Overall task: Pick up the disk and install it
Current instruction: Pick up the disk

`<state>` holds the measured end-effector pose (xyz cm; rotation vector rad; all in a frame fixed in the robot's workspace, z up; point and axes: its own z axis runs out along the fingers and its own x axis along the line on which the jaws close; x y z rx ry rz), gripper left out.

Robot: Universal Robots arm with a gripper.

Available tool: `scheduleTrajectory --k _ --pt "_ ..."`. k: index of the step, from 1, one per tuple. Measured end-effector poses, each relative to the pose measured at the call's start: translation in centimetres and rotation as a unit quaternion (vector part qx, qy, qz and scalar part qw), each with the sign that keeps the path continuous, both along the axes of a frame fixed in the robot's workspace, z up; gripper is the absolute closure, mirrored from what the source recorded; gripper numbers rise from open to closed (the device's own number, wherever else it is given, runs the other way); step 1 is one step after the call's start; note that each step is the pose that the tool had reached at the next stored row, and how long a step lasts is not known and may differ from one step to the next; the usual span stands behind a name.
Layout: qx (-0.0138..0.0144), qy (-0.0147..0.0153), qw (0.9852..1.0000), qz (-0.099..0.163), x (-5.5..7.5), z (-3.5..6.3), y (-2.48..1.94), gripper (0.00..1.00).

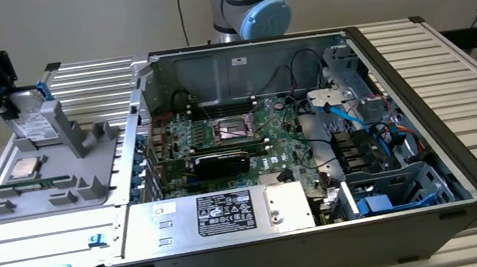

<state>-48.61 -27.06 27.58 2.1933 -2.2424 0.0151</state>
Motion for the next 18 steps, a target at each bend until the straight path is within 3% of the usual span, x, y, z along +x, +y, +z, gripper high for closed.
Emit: scheduleTrajectory --k 14,18 --pt "0.0 0.0007 0.9999 -0.017 0.03 -0.02 -0.02 0.54" --pt "0.0001 0.0012 0.9998 -0.019 0.04 -0.02 -0.07 0.63"
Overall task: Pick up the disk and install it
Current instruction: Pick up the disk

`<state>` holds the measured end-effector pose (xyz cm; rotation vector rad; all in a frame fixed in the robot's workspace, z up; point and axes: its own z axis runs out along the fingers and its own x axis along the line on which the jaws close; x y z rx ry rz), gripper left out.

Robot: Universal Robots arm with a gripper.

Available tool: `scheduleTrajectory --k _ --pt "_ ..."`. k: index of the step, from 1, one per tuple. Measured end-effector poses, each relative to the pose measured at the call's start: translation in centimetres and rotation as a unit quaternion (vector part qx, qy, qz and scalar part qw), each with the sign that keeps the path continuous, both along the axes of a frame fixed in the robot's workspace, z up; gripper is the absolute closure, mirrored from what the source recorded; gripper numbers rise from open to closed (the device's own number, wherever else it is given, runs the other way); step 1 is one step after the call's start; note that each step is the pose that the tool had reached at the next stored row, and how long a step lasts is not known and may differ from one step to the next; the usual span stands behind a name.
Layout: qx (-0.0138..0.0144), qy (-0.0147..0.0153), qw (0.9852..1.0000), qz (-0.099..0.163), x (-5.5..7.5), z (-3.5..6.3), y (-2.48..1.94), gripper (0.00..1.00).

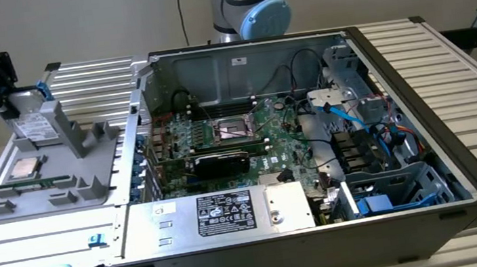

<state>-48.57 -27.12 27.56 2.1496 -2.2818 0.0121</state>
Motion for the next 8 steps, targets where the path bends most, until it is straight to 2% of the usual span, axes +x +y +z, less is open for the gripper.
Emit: scheduleTrajectory --k 5,8 --pt "0.0 -0.0001 1.0 -0.001 -0.01 -0.01 -0.03 0.63" --pt "-0.0001 -0.0012 1.0 -0.001 -0.01 0.64 -0.04 0.63"
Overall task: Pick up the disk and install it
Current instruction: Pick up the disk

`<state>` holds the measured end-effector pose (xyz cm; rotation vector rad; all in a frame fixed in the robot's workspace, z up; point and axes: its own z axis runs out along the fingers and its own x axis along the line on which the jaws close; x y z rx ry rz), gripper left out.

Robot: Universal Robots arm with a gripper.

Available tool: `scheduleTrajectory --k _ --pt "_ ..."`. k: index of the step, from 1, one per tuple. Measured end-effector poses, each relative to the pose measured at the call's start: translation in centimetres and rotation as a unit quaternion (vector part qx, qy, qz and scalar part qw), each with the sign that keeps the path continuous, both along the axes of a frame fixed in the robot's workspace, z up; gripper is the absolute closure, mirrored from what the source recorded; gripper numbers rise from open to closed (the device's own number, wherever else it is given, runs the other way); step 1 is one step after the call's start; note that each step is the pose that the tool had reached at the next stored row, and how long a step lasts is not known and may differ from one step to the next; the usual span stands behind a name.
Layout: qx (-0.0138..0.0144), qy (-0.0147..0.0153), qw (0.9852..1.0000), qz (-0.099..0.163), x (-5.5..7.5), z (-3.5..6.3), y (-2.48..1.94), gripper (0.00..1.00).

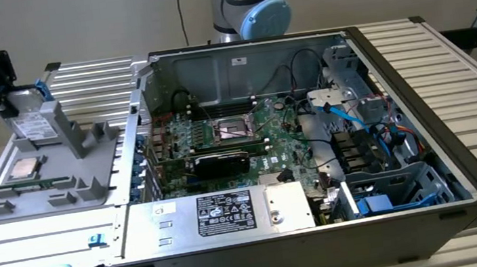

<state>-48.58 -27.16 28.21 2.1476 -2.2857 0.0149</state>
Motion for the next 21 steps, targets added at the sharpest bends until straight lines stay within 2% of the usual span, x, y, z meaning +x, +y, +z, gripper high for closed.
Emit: scheduleTrajectory --k 4,14,21 --pt "0.0 -0.0026 1.0 0.0 0.0 0.98 0.0 0.63" --pt "0.0 -0.0113 0.9999 0.0 0.0 3.87 0.0 0.63" --pt "0.0 -0.013 0.9999 0.0 0.0 6.5 0.01 0.63"
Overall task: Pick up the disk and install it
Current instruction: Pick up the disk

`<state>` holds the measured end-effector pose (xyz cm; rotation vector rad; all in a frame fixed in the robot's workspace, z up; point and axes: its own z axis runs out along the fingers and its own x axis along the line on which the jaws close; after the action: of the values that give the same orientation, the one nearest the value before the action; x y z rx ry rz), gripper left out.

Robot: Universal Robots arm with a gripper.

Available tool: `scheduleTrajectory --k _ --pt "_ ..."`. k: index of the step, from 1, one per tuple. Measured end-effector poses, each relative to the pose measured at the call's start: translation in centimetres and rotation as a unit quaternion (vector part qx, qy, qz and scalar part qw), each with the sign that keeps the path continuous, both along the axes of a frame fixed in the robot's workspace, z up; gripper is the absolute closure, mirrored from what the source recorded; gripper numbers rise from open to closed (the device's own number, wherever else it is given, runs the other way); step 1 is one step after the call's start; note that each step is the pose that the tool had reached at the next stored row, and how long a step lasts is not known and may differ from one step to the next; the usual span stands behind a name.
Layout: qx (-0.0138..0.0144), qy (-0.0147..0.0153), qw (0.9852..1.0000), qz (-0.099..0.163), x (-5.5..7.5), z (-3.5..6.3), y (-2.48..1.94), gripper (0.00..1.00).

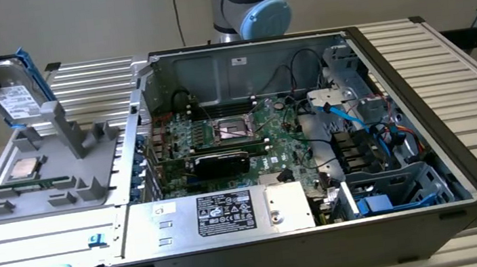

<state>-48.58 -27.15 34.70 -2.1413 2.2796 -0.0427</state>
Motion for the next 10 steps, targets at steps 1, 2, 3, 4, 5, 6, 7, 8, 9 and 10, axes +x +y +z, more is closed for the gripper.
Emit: scheduleTrajectory --k 1,2,3,4,5,6,7,8,9,10 --pt "0.0 0.0 1.0 0.0 0.0 0.44 0.0 0.63" --pt "-0.0001 0.0 1.0 0.0 0.0 0.88 0.0 0.63" --pt "-0.0001 0.0 1.0 0.0 0.0 1.32 0.0 0.63" --pt "-0.0002 0.0 1.0 0.0 0.0 1.77 0.0 0.63" --pt "-0.0004 0.0 1.0 0.0 0.0 2.23 0.0 0.63" --pt "-0.0006 0.0 1.0 0.0 0.1 2.67 0.01 0.63" --pt "-0.0009 0.0 1.0 0.0 0.1 3.1 0.0 0.63" --pt "-0.0011 0.0 1.0 0.0 0.1 3.55 0.0 0.63" --pt "-0.0012 -0.0001 1.0 0.0 0.2 3.96 0.0 0.63" --pt "-0.0013 0.0 1.0 0.0 0.3 4.36 0.0 0.63"
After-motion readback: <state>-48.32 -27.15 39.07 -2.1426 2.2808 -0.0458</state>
